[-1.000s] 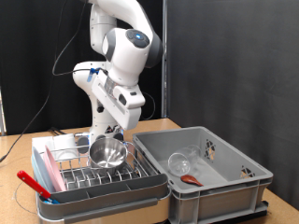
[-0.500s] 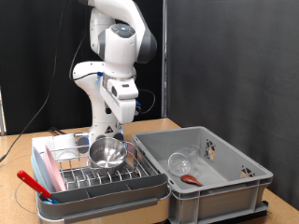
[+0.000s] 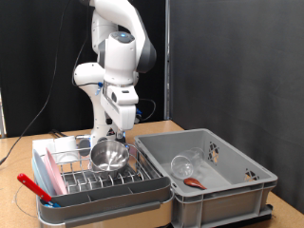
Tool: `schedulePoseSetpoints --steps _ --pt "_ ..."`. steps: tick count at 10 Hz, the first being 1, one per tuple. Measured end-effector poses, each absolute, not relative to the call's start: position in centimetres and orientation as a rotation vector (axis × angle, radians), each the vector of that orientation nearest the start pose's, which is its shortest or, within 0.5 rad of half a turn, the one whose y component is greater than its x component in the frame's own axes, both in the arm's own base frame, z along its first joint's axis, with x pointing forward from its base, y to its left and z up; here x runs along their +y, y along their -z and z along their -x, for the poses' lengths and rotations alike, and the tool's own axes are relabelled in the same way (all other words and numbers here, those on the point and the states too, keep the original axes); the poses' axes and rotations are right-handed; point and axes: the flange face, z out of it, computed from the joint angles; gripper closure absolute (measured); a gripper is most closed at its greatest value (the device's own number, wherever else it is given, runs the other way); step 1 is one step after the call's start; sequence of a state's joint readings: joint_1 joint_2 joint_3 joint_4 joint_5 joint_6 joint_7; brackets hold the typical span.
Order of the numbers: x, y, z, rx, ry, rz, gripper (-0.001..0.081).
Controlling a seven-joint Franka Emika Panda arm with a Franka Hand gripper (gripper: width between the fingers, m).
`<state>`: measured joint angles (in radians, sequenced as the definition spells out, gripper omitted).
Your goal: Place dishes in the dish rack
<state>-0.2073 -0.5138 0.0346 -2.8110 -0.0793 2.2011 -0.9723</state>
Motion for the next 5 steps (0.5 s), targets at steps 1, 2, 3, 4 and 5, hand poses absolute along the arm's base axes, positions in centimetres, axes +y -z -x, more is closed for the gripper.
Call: schedulePoseSetpoints --steps 1,2,3,4,5 --pt "-6.2 -33.6 -32.7 -1.27 -0.191 2.876 0.0003" --pt "-6.3 -33.3 -32.6 -1.243 -0.18 2.888 0.0003" --pt "-6.3 -33.0 -32.5 -1.218 -0.155 2.909 0.0003" --pt "-6.3 -32.6 -32.7 -1.205 -0.1 2.939 0.0003" --pt "-6.3 -32.3 -32.8 -1.199 -0.061 2.956 0.0003"
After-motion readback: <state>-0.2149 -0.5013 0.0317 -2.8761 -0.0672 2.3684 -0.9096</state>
